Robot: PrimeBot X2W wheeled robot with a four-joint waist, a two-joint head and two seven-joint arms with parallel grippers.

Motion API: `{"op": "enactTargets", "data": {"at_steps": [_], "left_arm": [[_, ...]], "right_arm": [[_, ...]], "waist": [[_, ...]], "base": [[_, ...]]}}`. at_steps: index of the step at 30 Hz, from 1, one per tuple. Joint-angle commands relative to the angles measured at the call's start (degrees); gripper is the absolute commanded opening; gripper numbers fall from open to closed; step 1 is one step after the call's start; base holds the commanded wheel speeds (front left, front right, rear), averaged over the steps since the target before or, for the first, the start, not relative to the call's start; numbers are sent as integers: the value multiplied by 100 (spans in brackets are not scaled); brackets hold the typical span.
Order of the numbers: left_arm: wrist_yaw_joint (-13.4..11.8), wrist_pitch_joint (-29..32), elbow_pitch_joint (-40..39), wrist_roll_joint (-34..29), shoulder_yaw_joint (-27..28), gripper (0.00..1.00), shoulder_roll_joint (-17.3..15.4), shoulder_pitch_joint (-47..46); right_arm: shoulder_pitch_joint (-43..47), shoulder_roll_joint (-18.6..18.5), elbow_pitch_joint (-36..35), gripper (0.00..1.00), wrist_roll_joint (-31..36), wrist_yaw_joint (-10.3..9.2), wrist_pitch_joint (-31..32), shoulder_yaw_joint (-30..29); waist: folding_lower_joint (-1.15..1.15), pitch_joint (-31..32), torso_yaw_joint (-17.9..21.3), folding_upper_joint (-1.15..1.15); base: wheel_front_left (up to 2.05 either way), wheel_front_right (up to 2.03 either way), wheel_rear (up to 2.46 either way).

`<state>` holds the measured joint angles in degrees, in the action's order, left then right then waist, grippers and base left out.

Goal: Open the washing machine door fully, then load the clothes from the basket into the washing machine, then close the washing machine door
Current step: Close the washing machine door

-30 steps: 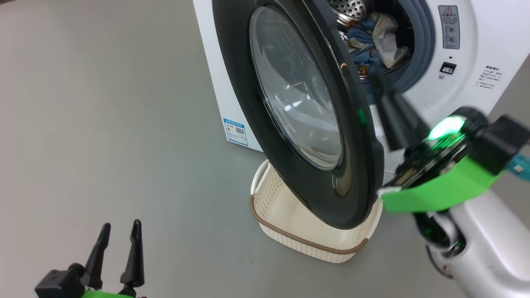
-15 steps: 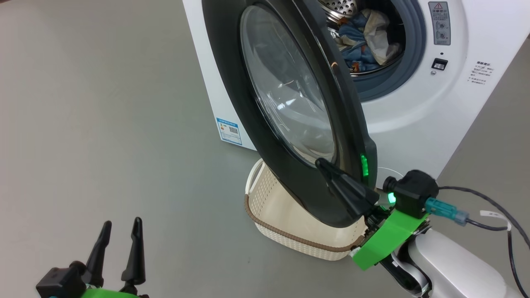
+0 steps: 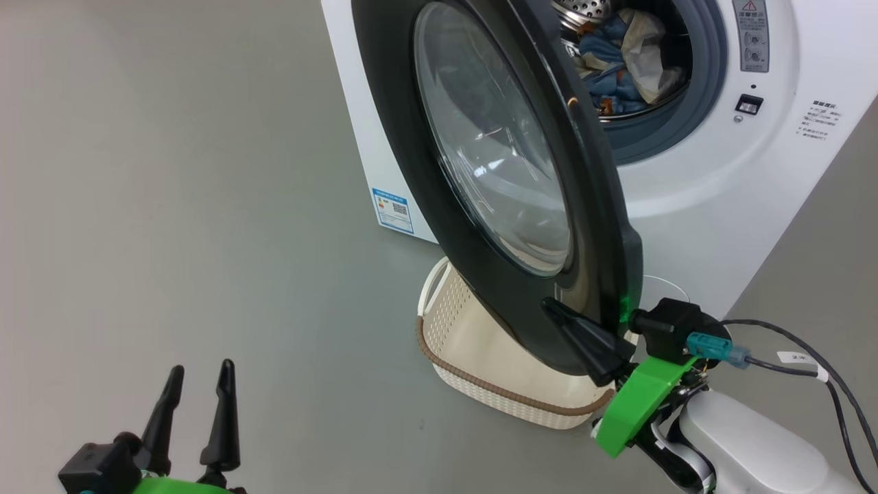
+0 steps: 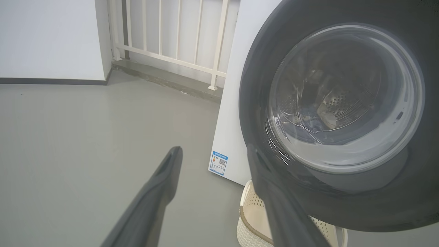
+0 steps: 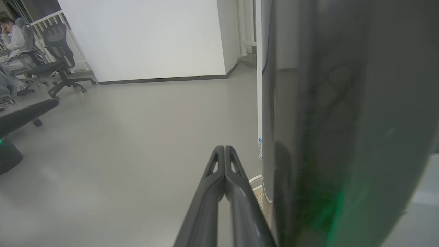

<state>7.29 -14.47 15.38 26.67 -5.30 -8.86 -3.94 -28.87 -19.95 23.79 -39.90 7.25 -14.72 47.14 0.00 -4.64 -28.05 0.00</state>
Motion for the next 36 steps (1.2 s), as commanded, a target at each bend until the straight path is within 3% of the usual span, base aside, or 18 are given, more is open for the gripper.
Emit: {"op": "enactTargets", "data": {"at_steps": [1,10,23,36], "left_arm": [[20,-52,-118,41,223,100,-123,-245],[20,-52,-192,9,238,100,-108,-263],[20,-52,-300,107,306,100,-137,-578],[20,-52,-513,172,443,100,-168,-1038]], "right_arm": [[-127,-13,-75,0,-85,24,-28,14],[-228,-85,78,0,-130,24,-28,-400],[-726,-361,134,0,23,24,-28,-1690],[-1775,-703,512,0,45,24,-28,-2036]], "waist": [[0,-11,-3,0],[0,-174,25,0],[0,-1000,95,0],[0,-1731,44,0]], "base": [[0,0,0],[0,0,0],[0,0,0],[0,0,0]]}}
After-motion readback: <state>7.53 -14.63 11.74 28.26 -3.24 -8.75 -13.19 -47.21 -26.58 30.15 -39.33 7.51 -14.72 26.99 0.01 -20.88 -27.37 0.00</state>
